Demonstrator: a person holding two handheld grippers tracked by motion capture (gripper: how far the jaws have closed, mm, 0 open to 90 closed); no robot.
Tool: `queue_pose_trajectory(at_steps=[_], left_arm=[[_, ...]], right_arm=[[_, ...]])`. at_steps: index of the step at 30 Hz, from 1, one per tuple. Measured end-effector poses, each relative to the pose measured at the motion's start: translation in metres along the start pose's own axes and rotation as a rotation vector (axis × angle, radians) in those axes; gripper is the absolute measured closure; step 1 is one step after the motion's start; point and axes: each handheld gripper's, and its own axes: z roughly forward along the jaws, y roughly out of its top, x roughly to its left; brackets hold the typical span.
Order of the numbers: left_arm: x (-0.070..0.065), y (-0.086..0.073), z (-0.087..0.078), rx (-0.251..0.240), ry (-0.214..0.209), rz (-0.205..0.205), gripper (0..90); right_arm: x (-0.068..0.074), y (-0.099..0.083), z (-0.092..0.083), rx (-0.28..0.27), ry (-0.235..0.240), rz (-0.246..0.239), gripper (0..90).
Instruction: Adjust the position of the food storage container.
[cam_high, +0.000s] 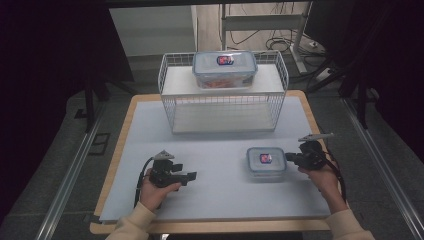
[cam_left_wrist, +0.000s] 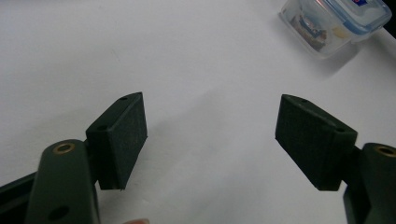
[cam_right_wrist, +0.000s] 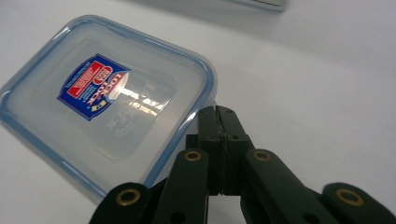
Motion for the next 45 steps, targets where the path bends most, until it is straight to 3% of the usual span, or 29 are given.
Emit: queue_pose_trajectory(at_steps=[2,7,13,22,31,37,45], left_arm=[[0.000,0.000,0.000,0.000,0.000,0.000,24.8],[0.000,0.000,0.000,0.001,0.000,0.001,24.7],[0.001,0.000,0.000,-0.001,0.000,-0.003,24.8],[0.003,0.000,-0.001,-0.004,0.008,-0.011,24.8],[0.003,0.001,-0.002,-0.008,0.010,-0.015,24.8],[0.005,0.001,-0.004,-0.016,0.013,-0.022,24.8],[0.005,0.002,-0.006,-0.028,0.020,-0.028,24.7]], right_arm=[[0.007,0.002,0.003,-0.003,0.038,-0.008,89.4],[0.020,0.004,0.010,-0.004,0.079,-0.012,89.4],[0.032,0.009,0.018,-0.007,0.108,-0.019,89.4],[0.061,0.017,0.036,-0.010,0.168,-0.047,89.4],[0.078,0.020,0.047,-0.015,0.206,-0.060,89.4],[0.076,0.019,0.044,-0.022,0.213,-0.060,89.4],[0.060,0.012,0.025,-0.069,0.218,-0.019,89.3]])
